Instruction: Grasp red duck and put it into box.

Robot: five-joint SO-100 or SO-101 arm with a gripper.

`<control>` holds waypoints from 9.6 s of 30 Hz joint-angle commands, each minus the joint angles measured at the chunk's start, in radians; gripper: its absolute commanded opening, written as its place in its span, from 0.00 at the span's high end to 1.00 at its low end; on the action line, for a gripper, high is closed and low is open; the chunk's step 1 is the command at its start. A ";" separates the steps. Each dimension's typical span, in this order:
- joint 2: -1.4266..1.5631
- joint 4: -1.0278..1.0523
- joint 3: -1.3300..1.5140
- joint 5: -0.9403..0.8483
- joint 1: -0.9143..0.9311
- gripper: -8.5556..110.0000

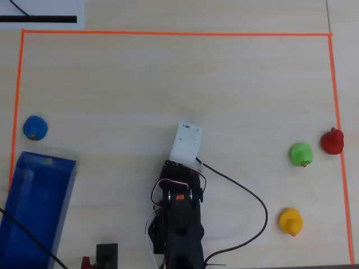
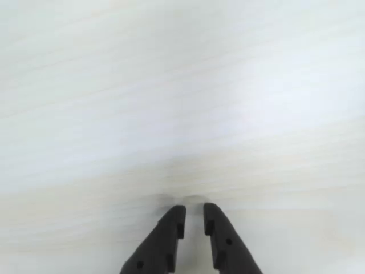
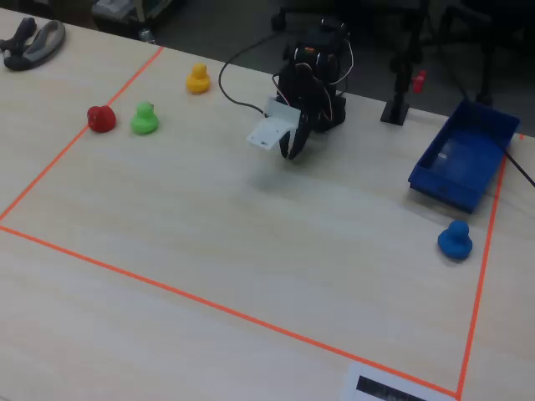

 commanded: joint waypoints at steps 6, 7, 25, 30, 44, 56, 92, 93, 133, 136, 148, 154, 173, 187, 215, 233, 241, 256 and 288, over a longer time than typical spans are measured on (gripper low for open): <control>-0.015 0.017 -0.005 0.002 -0.011 0.92; -0.015 0.017 -0.005 0.002 -0.011 0.92; -0.014 0.017 -0.005 0.000 -0.011 0.93; -0.014 0.017 -0.005 0.002 -0.011 0.93; -0.049 -0.133 -0.015 -0.031 0.107 0.93; -0.368 -0.202 -0.454 -0.017 0.215 0.91; -1.374 -0.698 -1.466 -0.130 1.167 0.64; -1.404 -0.703 -1.489 -0.137 1.169 0.64; -2.094 -0.761 -1.950 -0.293 1.195 0.59; -2.108 -0.825 -1.937 -0.249 1.180 0.59; -2.181 -1.058 -1.893 -0.255 1.189 0.59; -2.223 -1.078 -1.904 -0.302 1.204 0.59; -2.293 -1.088 -1.879 -0.374 1.218 0.59; -2.339 -1.126 -1.836 -0.437 1.226 0.59; -2.361 -1.131 -1.772 -0.506 1.210 0.61; -2.395 -1.083 -1.829 -0.502 1.152 0.92; -2.379 -1.055 -1.835 -0.477 1.152 0.93; -1.873 -0.373 -2.174 -0.009 0.951 0.93; -0.854 0.281 -1.235 0.657 -0.531 0.93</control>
